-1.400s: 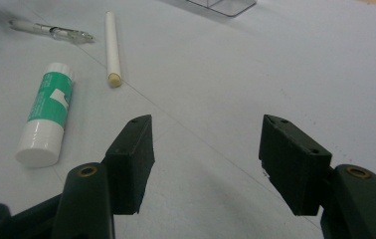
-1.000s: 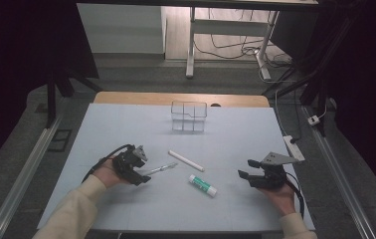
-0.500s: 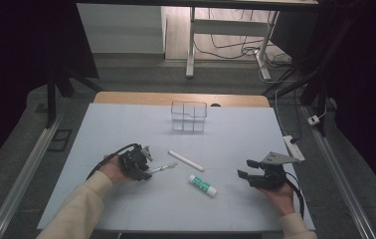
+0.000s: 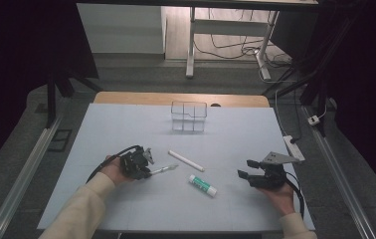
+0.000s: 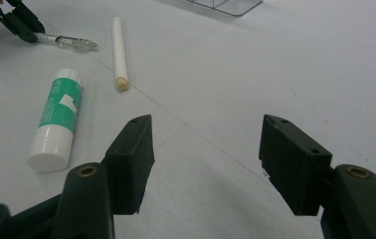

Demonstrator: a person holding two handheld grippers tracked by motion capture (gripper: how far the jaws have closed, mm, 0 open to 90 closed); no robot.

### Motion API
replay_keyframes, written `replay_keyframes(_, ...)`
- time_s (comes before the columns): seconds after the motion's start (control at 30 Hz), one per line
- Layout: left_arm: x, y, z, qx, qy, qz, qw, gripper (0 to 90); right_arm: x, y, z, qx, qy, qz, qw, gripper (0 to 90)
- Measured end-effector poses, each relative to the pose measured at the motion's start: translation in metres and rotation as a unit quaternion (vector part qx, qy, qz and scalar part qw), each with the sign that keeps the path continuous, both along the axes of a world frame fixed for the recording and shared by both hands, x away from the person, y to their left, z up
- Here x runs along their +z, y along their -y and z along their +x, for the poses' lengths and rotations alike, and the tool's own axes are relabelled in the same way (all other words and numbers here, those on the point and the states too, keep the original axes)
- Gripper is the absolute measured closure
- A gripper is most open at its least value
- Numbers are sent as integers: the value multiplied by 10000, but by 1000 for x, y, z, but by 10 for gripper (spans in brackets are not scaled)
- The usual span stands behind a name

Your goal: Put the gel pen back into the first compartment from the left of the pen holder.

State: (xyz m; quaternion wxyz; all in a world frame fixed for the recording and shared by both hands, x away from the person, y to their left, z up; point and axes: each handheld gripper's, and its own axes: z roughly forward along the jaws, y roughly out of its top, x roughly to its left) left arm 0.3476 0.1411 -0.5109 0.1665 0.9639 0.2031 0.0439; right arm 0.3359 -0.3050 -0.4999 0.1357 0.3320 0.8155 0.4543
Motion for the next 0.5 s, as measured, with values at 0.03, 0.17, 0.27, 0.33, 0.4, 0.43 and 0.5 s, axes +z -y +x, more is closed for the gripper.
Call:
replay_keyframes(0.03, 0, 0, 0, -2, 9, -7, 10000, 801, 0, 0, 0, -3, 1, -4, 10000, 376)
replay_keyframes(0.17, 0, -1, -2, -3, 78, -21, 10000, 802, 0, 0, 0, -7, 9, -14, 10000, 376)
replay_keyframes(0.27, -1, -3, -4, 44, 120, -98, 9999, 803, 1, 1, 0, -15, 9, -21, 10000, 375)
replay_keyframes(0.33, 0, -5, -6, 75, 157, -119, 9998, 803, 1, 1, 0, -27, 11, 5, 10000, 376)
replay_keyframes(0.4, 5, -11, -9, 90, 157, -335, 9993, 803, 1, 1, 0, -29, 17, -9, 10000, 376)
replay_keyframes(0.43, 8, -13, -10, 115, 148, -450, 9988, 803, 1, 1, 0, -29, 12, 0, 10000, 376)
replay_keyframes(0.5, 14, -19, -14, 201, 227, -708, 9970, 802, 2, 1, 0, -28, 34, 4, 10000, 376)
